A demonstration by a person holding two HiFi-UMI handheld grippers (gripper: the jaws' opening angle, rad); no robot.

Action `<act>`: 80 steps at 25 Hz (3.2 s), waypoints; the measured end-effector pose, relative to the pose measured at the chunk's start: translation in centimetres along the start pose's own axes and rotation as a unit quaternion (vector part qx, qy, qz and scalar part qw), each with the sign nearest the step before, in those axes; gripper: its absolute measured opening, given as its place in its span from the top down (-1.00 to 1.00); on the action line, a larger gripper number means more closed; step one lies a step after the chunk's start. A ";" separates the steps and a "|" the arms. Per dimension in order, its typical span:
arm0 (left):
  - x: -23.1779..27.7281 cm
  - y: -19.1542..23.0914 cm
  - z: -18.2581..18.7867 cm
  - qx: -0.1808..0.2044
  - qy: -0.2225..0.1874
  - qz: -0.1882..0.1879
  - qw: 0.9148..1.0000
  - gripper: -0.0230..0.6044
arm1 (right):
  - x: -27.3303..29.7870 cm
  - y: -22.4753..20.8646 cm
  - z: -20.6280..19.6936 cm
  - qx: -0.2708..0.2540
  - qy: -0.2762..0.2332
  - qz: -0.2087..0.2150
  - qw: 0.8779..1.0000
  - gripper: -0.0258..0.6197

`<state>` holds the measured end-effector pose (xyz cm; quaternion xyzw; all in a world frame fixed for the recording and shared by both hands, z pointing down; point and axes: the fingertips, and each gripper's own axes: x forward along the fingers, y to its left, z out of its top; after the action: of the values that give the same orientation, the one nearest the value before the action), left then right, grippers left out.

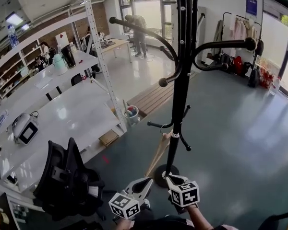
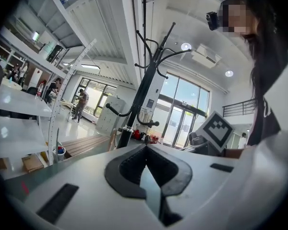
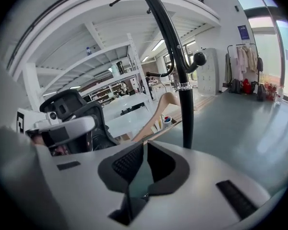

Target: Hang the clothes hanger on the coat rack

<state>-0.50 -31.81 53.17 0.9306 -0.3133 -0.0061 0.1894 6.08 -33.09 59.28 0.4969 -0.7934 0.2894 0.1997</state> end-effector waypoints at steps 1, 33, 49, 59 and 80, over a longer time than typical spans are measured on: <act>-0.1 -1.2 -0.5 -0.002 -0.002 0.004 1.000 0.93 | -0.8 0.1 -0.7 -0.004 0.004 0.008 1.000 0.82; -16.5 -14.2 -7.6 -0.005 -0.017 0.089 0.996 0.93 | -11.1 12.0 -13.4 -0.007 0.028 0.102 0.994 0.89; -26.3 -20.4 -14.3 -0.031 0.013 0.012 0.999 0.93 | -20.8 18.5 -24.7 0.048 0.014 0.027 0.998 0.89; -24.0 -26.8 -14.0 -0.012 0.003 -0.025 1.000 0.93 | -26.1 15.6 -25.6 0.046 -0.009 0.003 0.999 0.89; -20.3 -33.0 -14.2 -0.003 -0.007 -0.004 1.000 0.93 | -31.4 11.9 -26.0 0.012 -0.012 0.029 0.999 0.89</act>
<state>4.26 9.20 52.42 0.9311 -0.3113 -0.0145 0.1897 9.52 9.12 56.75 0.4794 -0.8061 0.2990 0.1759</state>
